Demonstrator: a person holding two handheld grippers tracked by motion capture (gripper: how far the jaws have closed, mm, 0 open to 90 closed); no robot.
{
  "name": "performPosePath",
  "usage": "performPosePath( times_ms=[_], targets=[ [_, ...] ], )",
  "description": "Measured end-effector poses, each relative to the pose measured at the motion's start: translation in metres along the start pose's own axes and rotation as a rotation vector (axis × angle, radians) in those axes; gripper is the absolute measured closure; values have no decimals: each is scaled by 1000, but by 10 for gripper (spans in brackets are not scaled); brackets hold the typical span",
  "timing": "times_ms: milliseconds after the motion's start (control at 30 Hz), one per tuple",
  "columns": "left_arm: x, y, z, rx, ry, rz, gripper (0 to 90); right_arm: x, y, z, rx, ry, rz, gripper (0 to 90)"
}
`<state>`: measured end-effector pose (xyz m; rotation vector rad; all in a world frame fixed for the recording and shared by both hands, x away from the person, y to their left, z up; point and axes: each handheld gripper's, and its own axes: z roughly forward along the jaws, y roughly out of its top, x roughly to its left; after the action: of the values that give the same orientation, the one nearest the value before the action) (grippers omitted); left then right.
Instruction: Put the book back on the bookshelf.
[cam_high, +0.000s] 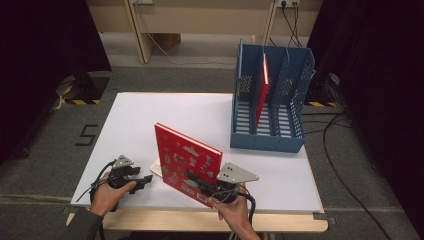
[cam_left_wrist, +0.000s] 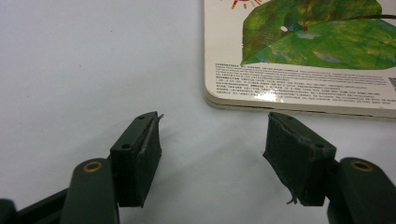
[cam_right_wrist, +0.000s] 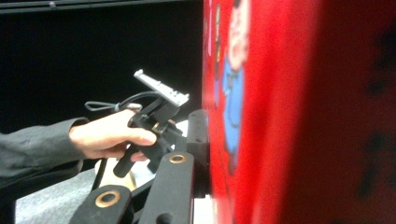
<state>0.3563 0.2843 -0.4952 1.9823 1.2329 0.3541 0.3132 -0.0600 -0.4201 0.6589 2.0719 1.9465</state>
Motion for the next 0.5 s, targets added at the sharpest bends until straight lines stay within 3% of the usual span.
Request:
performPosePath(
  times_ms=[200, 400, 500],
  targets=[
    [1, 0, 0, -7, 5, 3, 356, -11, 20, -25, -31, -79, -22, 799],
    [4, 1, -1, -37, 50, 3, 299, -26, 39, -57, -51, -201, -54, 799],
    [6, 2, -1, -24, 61, 4, 265, -34, 46, -73, -63, -267, -70, 799]
  ],
)
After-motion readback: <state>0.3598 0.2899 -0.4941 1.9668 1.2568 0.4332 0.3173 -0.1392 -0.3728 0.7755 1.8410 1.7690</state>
